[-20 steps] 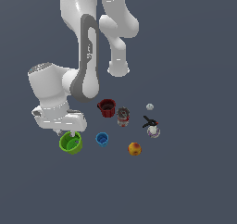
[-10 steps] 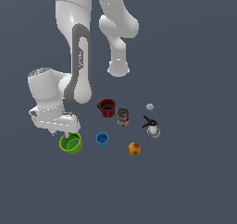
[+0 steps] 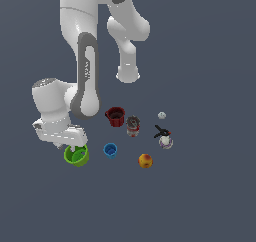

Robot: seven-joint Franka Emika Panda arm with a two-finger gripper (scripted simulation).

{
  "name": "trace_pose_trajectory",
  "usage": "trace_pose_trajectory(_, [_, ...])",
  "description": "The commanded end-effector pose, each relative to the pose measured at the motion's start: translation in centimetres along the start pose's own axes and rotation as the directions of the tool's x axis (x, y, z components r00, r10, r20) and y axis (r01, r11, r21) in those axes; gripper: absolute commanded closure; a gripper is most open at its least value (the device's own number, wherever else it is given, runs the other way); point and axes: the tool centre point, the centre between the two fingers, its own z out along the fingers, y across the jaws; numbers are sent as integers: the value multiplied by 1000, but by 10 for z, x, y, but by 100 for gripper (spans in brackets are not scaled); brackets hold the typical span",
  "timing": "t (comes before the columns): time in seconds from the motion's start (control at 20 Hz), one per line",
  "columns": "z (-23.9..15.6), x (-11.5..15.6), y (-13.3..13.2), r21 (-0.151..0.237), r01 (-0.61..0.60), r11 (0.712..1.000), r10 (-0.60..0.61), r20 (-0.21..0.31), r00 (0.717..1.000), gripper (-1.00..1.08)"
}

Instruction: Pick up a designated object from a clutter of objects.

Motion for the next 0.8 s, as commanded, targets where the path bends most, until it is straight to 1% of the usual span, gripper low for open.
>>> trace_pose_trajectory(0.0, [8,-1,0,0,0,1000,0,0,1000,-20])
trace_pose_trajectory(0.2, [12,-1,0,0,-1,1000,1,-1,1000,-20])
trace_pose_trajectory(0.25, [12,-1,0,0,-1,1000,1,-1,1000,108])
trace_pose_trajectory(0.75, [12,-1,1,-1,-1,1000,1,-1,1000,108])
